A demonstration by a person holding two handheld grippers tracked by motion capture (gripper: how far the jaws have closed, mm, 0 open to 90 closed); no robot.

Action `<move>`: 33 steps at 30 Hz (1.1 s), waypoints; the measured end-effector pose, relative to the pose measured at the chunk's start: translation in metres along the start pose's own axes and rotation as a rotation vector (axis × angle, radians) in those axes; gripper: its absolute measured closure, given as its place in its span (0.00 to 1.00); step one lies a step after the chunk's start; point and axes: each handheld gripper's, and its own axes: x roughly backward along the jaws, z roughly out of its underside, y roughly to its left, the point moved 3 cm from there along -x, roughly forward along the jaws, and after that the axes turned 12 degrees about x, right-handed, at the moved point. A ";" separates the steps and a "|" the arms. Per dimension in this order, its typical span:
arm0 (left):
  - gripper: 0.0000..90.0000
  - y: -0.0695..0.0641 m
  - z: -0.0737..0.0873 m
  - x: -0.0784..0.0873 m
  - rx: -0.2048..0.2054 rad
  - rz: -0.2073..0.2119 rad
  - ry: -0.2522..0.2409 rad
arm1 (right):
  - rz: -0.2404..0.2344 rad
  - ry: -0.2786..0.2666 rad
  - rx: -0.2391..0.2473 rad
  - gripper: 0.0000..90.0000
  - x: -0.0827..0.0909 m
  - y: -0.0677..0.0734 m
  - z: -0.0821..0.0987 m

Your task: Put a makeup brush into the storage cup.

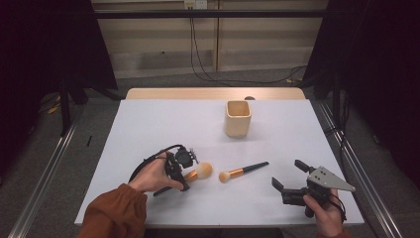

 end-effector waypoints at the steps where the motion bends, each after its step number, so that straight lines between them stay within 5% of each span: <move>1: 0.35 0.000 -0.001 0.000 -0.003 -0.001 0.008 | -0.003 0.001 0.007 0.00 0.000 0.000 0.000; 9: 0.53 -0.006 -0.001 0.003 -0.019 0.004 0.030 | -0.005 0.002 0.007 0.00 0.000 0.000 0.001; 12: 0.70 -0.007 0.001 0.004 -0.009 0.013 0.016 | -0.006 0.003 0.007 0.00 0.000 0.000 0.001; 16: 0.81 -0.007 0.002 0.004 0.010 0.020 0.009 | -0.006 0.005 0.006 0.00 0.000 0.000 0.001; 23: 0.81 -0.007 0.002 0.004 0.030 0.017 -0.001 | -0.007 0.006 0.002 0.00 -0.001 0.000 0.001; 33: 0.81 -0.002 0.005 0.006 0.088 0.073 -0.034 | -0.007 0.006 0.000 0.00 -0.001 0.000 0.001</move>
